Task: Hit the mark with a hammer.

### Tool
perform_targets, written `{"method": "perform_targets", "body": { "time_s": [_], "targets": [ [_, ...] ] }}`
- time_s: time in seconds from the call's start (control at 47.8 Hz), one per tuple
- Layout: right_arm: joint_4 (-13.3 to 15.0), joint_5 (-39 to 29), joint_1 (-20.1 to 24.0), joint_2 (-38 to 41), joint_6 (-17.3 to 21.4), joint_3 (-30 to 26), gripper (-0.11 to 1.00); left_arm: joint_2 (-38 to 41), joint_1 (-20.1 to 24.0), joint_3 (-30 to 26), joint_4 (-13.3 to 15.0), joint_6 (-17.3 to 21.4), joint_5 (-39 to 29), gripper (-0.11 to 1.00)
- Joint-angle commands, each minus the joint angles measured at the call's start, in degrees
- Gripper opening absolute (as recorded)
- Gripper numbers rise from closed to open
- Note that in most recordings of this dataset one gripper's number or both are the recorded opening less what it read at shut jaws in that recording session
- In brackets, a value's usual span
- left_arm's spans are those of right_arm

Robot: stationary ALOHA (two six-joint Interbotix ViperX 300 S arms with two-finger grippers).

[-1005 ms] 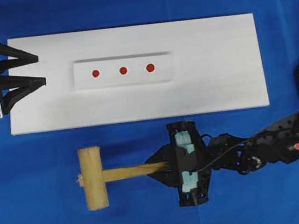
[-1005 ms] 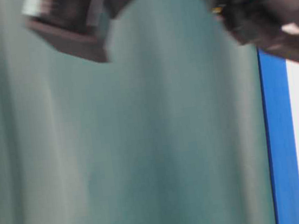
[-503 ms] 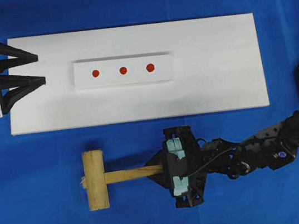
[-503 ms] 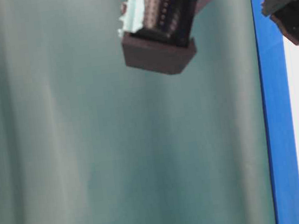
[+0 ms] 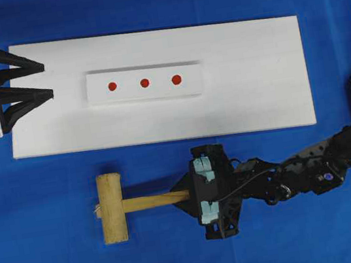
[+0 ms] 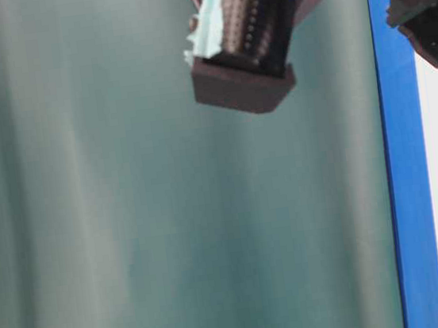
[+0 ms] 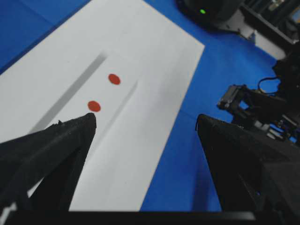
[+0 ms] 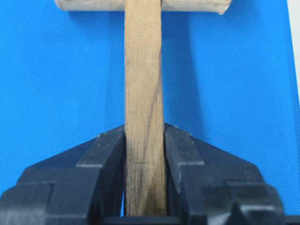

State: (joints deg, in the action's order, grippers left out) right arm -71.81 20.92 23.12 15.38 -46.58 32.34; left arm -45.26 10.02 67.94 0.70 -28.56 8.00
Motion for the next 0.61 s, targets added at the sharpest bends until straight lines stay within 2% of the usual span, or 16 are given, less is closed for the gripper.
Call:
{"method": "perform_targets", "body": {
  "time_s": [0.0,0.251,0.356,0.503,0.545,0.586],
  "targets": [
    [0.2,-0.4,-0.2,-1.1,-0.1,-0.4,0.09,0.2,0.3,-0.6,0.1,-0.1,0.5,0.86],
    [0.1,-2.0,-0.2,-0.9,-0.1,-0.4,0.12,0.2,0.3,-0.6,0.1,-0.1,0.5,0.86],
    [0.1,-1.8,-0.2,-1.0,-0.1,-0.4,0.35,0.2,0.3,-0.6,0.1,-0.1,0.6,0.86],
    [0.1,-1.7,-0.2,-1.0,-0.1,-0.5,0.81,-0.1,0.0,-0.5,0.1,-0.1,0.5,0.86],
    [0.1,-1.7,-0.2,-1.1,-0.2,-0.5,0.87,-0.3,-0.1,-0.5,0.1,0.0,0.5,0.86],
    [0.1,-1.8,-0.2,-1.5,-0.2,-0.5,0.85,-0.4,-0.2,-0.5,0.1,0.1,0.4,0.86]
  ]
}}
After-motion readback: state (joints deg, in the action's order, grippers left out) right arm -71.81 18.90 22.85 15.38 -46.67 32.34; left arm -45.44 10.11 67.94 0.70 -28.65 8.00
